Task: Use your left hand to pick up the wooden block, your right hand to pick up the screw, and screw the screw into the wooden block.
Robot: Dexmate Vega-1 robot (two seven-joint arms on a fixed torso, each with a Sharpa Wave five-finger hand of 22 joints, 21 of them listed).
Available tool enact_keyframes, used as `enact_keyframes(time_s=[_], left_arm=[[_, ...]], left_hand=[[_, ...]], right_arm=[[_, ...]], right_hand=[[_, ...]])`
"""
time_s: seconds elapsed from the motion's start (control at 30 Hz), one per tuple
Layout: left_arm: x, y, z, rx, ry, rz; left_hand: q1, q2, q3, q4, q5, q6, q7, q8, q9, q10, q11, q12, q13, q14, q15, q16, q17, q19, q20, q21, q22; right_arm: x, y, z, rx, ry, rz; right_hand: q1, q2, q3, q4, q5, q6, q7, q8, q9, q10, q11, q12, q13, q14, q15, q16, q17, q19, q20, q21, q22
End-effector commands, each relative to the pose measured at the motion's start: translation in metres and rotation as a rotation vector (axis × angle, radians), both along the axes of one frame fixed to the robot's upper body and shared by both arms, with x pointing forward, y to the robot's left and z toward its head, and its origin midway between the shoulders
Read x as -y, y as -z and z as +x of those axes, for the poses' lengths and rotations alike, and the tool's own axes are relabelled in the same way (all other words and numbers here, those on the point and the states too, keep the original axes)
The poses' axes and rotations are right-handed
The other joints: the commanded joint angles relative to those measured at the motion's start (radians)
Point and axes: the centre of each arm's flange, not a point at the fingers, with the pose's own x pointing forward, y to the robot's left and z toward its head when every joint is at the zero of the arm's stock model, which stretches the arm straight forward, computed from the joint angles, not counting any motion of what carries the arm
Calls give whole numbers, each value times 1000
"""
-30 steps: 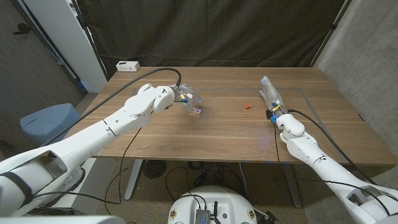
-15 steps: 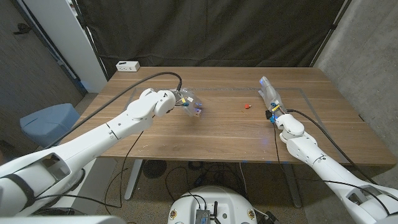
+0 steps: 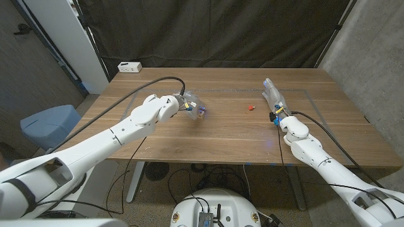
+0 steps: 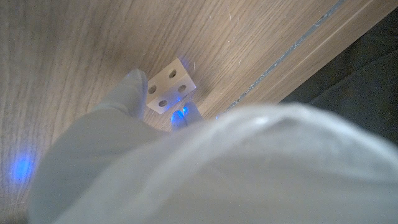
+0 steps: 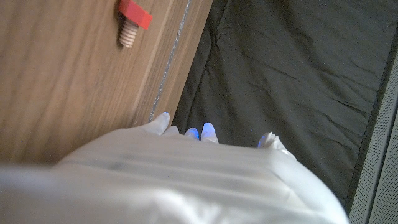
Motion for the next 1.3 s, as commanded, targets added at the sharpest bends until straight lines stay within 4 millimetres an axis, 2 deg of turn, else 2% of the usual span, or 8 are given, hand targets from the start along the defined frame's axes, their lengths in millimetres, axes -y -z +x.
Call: enact_keyframes(time_s=[0.03, 0.7, 1.1, 1.3], left_arm=[[1, 9, 3, 34, 13, -7], [0, 17, 11, 47, 3, -26], [2, 19, 11, 97, 32, -43], [2, 21, 11, 118, 30, -51]], left_hand=[[20, -1, -6, 0, 1, 17, -4, 8, 5, 23, -1, 9, 5, 20, -4, 6, 6, 18, 2, 10, 5], [46, -4, -12, -6, 3, 17, -17, 4, 5, 29, -3, 9, 11, 33, -11, 3, 6, 33, 5, 7, 4], [88, -2, -31, -2, 4, 101, -41, 17, 7, 112, -5, 44, 30, 114, -51, 12, 7, 63, -1, 2, 4], [98, 1, -36, -1, 4, 134, -48, 22, 7, 135, -6, 54, 37, 128, -57, 10, 8, 68, 2, 0, 4]], right_arm=[[-1, 2, 0, -2, 5, 2], [-1, 4, 2, -10, 7, -2], [0, 8, 3, -17, 8, 6], [0, 10, 4, -19, 8, 11]], right_hand=[[2, -6, 2, -6, 6, -2, -5, 3, 3, -7, 0, 3, 3, -41, -7, 3, 1, 1, 3, 5, 2], [1, -6, 3, -8, 7, -3, -7, 4, 3, -5, 0, 4, 3, -40, -6, 4, 1, 1, 9, 5, 3], [0, -5, 4, -9, 7, -3, -8, 5, 3, -4, -2, 4, 3, -40, -6, 5, 1, 1, 10, 5, 3], [0, -5, 4, -10, 7, -2, -8, 5, 3, 0, -4, 6, 3, -38, -7, 5, 1, 2, 12, 6, 3]])
